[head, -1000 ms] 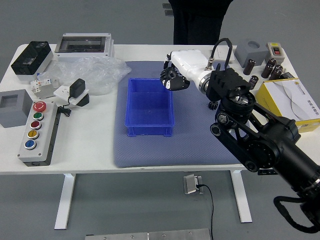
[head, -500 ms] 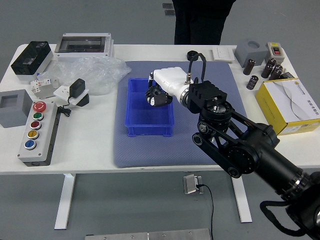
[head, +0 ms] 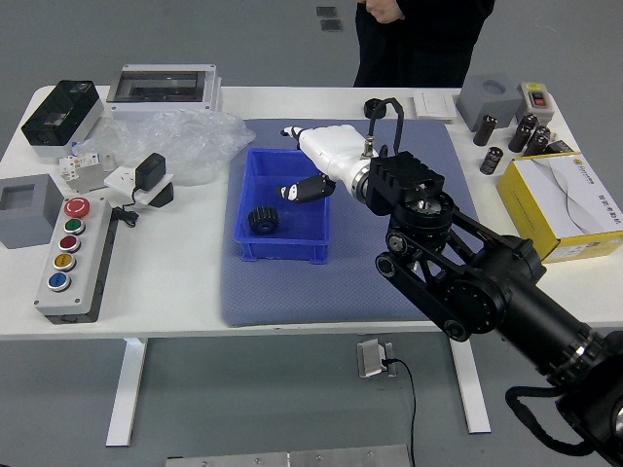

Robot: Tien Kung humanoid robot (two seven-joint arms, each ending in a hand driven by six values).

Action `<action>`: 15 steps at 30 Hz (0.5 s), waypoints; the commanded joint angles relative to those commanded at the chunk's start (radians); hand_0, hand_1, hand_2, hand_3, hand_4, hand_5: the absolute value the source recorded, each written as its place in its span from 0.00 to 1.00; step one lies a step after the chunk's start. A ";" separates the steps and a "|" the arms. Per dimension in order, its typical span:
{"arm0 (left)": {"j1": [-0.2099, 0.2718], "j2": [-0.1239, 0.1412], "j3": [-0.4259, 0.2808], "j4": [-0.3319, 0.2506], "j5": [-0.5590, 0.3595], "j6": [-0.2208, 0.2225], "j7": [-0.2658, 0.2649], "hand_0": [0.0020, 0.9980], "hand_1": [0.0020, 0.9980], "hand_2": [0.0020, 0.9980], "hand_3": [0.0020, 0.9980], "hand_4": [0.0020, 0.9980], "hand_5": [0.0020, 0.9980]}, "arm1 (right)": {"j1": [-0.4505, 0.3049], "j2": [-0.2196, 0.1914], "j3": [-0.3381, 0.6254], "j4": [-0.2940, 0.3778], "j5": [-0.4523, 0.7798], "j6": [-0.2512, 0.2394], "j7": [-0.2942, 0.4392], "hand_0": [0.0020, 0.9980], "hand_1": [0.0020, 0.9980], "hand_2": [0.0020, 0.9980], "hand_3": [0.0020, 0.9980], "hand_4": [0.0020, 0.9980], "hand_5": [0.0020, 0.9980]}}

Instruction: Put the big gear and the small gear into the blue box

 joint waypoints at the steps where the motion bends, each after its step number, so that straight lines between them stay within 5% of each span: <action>1: 0.000 0.000 0.000 0.000 -0.001 0.000 0.000 0.83 0.79 0.78 0.76 0.66 0.38 | 0.000 -0.009 0.000 0.002 0.000 -0.002 0.001 0.68 0.61 0.78 0.91 0.81 0.55; 3: 0.000 0.001 0.000 0.000 -0.002 0.001 0.000 0.83 0.79 0.78 0.76 0.66 0.38 | -0.002 -0.032 0.000 0.006 0.000 -0.005 0.003 0.67 0.59 0.74 0.83 0.77 0.50; 8: -0.001 0.003 0.001 0.000 -0.008 0.003 -0.002 0.83 0.79 0.78 0.76 0.66 0.38 | -0.019 -0.120 -0.002 -0.006 0.000 -0.012 0.012 0.67 0.59 0.74 0.83 0.77 0.50; 9: -0.002 0.003 0.001 0.000 -0.009 0.003 -0.002 0.83 0.79 0.78 0.76 0.66 0.38 | -0.021 -0.134 -0.005 -0.011 0.000 -0.012 0.014 0.66 0.59 0.71 0.74 0.74 0.47; 14: -0.003 0.002 0.002 0.000 -0.013 0.004 -0.002 0.83 0.79 0.78 0.76 0.66 0.38 | -0.027 -0.193 -0.023 -0.050 0.000 -0.011 0.030 0.66 0.59 0.71 0.74 0.74 0.47; 15: -0.003 0.001 0.002 0.000 -0.013 0.004 -0.002 0.83 0.79 0.78 0.76 0.66 0.38 | -0.027 -0.200 -0.027 -0.058 0.000 -0.009 0.033 0.66 0.59 0.71 0.66 0.73 0.45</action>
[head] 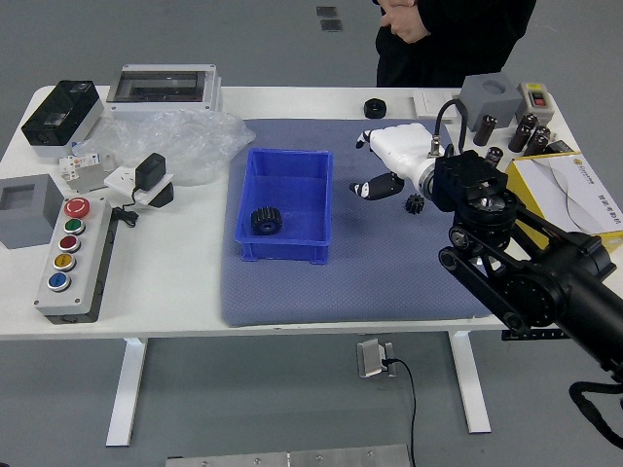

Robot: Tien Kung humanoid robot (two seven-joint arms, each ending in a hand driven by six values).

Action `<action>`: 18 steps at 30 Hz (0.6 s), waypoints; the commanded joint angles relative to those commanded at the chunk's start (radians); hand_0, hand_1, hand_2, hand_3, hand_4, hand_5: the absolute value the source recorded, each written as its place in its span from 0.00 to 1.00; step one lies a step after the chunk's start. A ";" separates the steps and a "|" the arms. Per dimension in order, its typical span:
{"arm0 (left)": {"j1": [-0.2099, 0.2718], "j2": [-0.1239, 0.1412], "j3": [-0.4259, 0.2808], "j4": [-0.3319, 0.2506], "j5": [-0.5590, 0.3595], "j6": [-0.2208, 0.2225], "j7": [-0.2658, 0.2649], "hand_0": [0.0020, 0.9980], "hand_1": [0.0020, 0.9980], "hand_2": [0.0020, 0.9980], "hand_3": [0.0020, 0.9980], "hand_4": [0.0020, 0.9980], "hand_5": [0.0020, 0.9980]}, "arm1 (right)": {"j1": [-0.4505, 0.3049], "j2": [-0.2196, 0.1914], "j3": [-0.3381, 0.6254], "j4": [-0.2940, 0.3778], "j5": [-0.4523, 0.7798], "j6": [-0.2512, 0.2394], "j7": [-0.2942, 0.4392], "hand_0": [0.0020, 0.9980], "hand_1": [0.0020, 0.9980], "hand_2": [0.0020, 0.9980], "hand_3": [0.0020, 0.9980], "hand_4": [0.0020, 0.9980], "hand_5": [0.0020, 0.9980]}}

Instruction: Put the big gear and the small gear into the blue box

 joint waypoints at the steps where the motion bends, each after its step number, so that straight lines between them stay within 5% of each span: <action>1: 0.000 0.000 0.001 0.000 -0.001 0.000 0.000 0.83 0.79 0.78 0.76 0.66 0.38 | 0.002 -0.011 -0.006 -0.012 0.000 0.004 0.004 0.66 0.59 0.71 0.66 0.73 0.45; 10: -0.002 0.001 0.002 0.000 -0.002 0.000 0.000 0.83 0.79 0.78 0.76 0.66 0.38 | 0.030 -0.055 -0.056 -0.091 0.000 0.035 0.022 0.67 0.59 0.71 0.66 0.72 0.43; 18: -0.002 -0.001 0.003 0.000 0.000 -0.001 0.000 0.83 0.79 0.78 0.76 0.66 0.38 | 0.049 -0.044 -0.078 -0.165 0.000 0.039 0.032 0.67 0.60 0.71 0.69 0.70 0.41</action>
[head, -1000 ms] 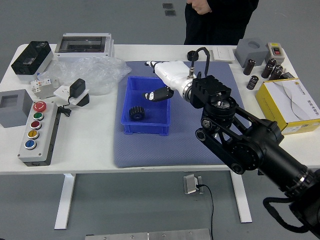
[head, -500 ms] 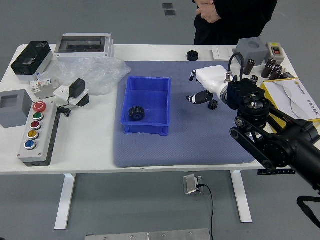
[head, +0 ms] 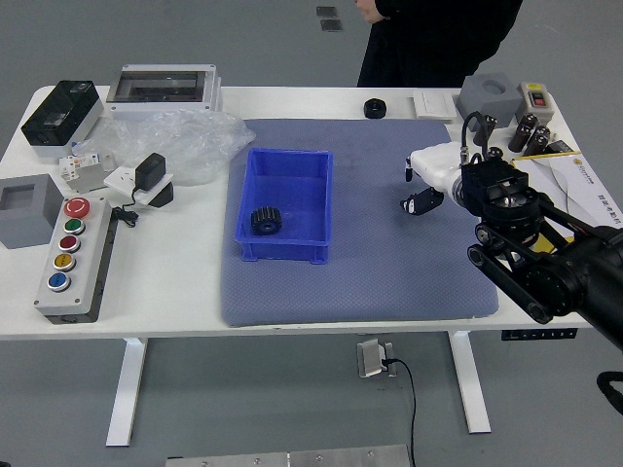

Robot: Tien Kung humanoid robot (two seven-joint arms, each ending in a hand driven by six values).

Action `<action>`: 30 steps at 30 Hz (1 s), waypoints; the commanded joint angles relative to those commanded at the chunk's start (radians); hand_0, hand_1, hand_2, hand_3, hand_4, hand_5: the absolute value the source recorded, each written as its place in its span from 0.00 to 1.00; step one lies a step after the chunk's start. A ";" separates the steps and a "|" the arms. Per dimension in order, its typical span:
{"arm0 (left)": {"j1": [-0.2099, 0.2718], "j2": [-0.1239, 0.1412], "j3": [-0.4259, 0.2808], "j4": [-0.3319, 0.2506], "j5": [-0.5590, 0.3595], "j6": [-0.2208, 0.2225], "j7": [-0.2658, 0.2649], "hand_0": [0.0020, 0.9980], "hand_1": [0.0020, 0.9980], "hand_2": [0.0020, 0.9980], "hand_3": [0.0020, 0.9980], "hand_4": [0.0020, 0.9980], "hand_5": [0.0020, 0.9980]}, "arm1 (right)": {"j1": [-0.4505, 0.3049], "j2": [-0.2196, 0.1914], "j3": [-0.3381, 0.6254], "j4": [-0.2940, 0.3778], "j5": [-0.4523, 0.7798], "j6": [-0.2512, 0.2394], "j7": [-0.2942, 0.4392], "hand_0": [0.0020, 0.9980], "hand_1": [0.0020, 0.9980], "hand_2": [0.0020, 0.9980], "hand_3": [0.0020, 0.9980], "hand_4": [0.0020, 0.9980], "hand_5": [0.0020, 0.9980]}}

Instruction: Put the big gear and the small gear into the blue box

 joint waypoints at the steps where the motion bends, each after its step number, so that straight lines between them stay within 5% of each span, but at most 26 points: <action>1: 0.000 0.000 0.000 0.000 0.001 0.000 0.000 0.83 0.79 0.78 0.76 0.66 0.38 | 0.002 0.004 0.000 -0.010 0.000 -0.002 0.001 0.67 0.60 0.71 0.69 0.70 0.41; 30: -0.003 -0.011 -0.001 0.000 0.007 -0.002 0.002 0.83 0.79 0.78 0.76 0.66 0.38 | 0.021 0.085 0.061 -0.198 0.000 -0.077 0.038 0.67 0.60 0.72 0.71 0.66 0.35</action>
